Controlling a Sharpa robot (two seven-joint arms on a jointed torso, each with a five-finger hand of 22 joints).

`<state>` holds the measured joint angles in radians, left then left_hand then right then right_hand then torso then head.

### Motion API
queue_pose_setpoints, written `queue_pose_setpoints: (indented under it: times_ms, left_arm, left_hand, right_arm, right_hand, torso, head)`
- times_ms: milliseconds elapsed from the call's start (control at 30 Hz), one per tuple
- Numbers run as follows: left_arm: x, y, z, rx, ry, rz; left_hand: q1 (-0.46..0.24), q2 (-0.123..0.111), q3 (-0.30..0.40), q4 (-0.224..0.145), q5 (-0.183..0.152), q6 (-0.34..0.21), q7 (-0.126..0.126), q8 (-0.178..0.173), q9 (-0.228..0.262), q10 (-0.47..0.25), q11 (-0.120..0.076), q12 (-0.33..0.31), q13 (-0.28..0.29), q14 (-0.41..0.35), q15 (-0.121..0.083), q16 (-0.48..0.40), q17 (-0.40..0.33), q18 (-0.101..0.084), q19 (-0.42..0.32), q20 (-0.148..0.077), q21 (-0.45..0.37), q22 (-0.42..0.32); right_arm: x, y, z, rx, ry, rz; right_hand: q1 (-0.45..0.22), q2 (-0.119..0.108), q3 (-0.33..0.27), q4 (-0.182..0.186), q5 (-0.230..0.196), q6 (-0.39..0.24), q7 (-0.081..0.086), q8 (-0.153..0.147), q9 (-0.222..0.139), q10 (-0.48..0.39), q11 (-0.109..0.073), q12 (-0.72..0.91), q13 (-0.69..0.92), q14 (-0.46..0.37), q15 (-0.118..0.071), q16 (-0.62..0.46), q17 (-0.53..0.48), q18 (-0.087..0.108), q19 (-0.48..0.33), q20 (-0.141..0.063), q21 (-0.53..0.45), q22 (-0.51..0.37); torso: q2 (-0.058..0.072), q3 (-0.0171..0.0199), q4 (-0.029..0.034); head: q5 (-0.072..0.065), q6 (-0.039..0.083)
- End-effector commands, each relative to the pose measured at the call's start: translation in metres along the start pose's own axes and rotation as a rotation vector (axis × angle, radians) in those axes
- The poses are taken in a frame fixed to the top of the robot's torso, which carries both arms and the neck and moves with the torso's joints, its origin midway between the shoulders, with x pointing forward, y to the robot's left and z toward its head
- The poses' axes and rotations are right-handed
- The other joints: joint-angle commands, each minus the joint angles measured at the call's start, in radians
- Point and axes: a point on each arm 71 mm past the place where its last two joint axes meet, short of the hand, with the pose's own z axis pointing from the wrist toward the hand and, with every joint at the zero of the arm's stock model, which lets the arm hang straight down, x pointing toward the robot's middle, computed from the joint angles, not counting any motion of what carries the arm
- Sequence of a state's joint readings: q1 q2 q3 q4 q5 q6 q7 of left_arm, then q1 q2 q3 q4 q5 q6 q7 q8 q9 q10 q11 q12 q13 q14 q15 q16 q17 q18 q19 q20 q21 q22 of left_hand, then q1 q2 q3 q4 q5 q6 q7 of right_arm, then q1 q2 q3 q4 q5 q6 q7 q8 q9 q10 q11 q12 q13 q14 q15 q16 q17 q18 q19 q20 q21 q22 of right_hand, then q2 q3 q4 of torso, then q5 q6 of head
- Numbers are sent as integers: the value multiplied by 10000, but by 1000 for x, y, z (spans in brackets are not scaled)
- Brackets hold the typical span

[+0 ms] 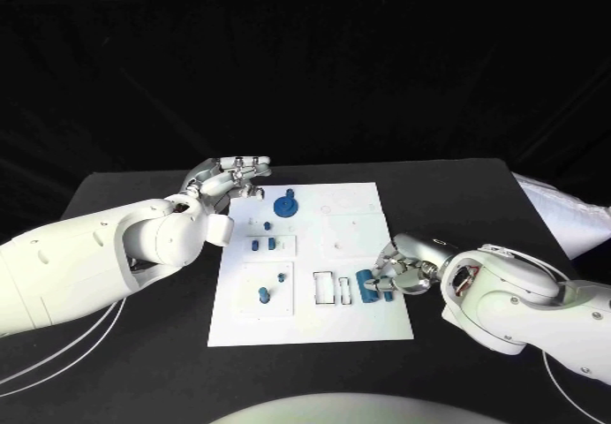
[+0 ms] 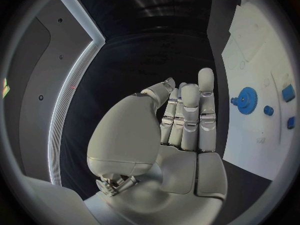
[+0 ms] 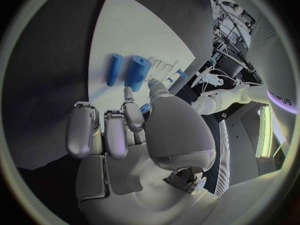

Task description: Assemble the parts on the task board

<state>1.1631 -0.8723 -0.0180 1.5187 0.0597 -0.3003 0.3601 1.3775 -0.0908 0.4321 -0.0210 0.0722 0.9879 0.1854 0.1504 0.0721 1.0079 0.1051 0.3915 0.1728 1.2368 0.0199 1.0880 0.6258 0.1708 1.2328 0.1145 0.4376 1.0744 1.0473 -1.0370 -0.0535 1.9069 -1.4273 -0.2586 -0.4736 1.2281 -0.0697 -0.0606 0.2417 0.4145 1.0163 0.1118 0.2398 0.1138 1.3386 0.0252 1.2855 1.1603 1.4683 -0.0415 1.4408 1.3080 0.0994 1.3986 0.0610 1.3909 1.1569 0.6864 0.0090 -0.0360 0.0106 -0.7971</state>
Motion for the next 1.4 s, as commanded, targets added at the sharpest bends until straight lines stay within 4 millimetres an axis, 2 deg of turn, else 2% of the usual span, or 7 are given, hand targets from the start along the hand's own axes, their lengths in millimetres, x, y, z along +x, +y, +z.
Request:
queue_pose_setpoints:
  times_ms: [33, 600, 700, 800, 1000, 1233, 1400]
  left_arm:
    - [2, 0, 0, 62, 222, -42]
    - [2, 0, -1, 29, 231, -50]
    - [2, 0, -1, 12, 243, -55]
    - [1, 0, -1, -2, 245, -56]
    - [2, 1, -1, -14, 259, -62]
    - [2, 1, -1, -23, 259, -64]
    - [2, 1, -1, -32, 260, -67]
  left_hand:
    - [-31, 83, -45, -19, 12, -70, -15, 33, -2, -65, 26, 66, 10, -76, 22, 29, -9, 101, 38, 50, -53, -15]
    - [-31, 83, -45, -19, 12, -70, -15, 33, -2, -65, 26, 66, 10, -76, 22, 29, -9, 101, 38, 50, -53, -15]
    - [-31, 83, -45, -19, 12, -70, -15, 33, -2, -65, 26, 66, 10, -76, 22, 29, -9, 101, 38, 50, -53, -15]
    - [-31, 83, -45, -19, 12, -70, -15, 33, -2, -65, 26, 66, 10, -76, 22, 29, -9, 101, 38, 50, -53, -15]
    - [-31, 83, -45, -19, 12, -70, -15, 33, -2, -65, 26, 66, 10, -76, 22, 29, -9, 101, 38, 50, -53, -15]
    - [-37, 86, -53, -25, 12, -78, -14, 46, 0, -87, 27, 98, 17, -80, 23, 38, -9, 102, 40, 52, -59, -20]
    - [-37, 86, -54, -26, 12, -79, -14, 48, 0, -90, 27, 102, 17, -80, 23, 39, -9, 102, 41, 52, -59, -21]
  right_arm:
    - [4, -1, 1, 159, 219, -549]
    - [20, 6, 14, 168, 579, -750]
    - [20, 5, 15, 220, 556, -733]
    - [20, 4, 16, 277, 498, -701]
    - [19, 4, 16, 320, 236, -500]
    - [14, 5, 11, 231, -293, 552]
    - [9, 12, 6, -326, -915, 1664]
  right_hand:
    - [-71, 35, -80, 48, 39, -72, -33, 74, 21, 63, 17, 39, 25, 653, -52, 43, 331, -195, 79, 13, 57, 14]
    - [-83, 68, -168, 142, -14, -62, -44, 124, 54, 56, 10, 38, 71, 644, -56, 45, 329, -197, 81, 8, 62, 26]
    - [-35, 136, -182, 174, -28, -35, -57, 162, 77, 67, 0, 51, 117, 638, -62, 44, 324, -196, 79, 5, 60, 25]
    - [19, 184, -194, 190, 6, 4, -73, 201, 102, 80, -13, 64, 159, 635, -70, 48, 330, -195, 78, -2, 60, 27]
    - [214, 378, -202, 230, 220, 160, -135, 328, 194, 149, -68, 108, 307, 627, -114, 51, 331, -191, 71, -39, 54, 16]
    - [309, 558, -250, 353, 687, 317, -209, 414, 316, 277, -138, 183, 520, 623, -176, 52, 330, -200, 97, -103, 74, 62]
    - [113, 558, -432, 451, 546, 397, -246, 442, 401, 485, -166, 401, 855, 632, -198, 80, 379, -210, 127, -135, 99, 122]
  torso:
    - [-2, 2, 0]
    - [-2, -4, -1]
    - [0, -6, 7]
    - [3, 3, -13]
    - [-3, 3, -12]
    - [-1, 10, 2]
    - [-6, 2, -3]
  head:
    - [9, -18]
    - [54, -58]
    - [52, -61]
    - [57, -69]
    - [47, -70]
    - [43, -83]
    - [39, -83]
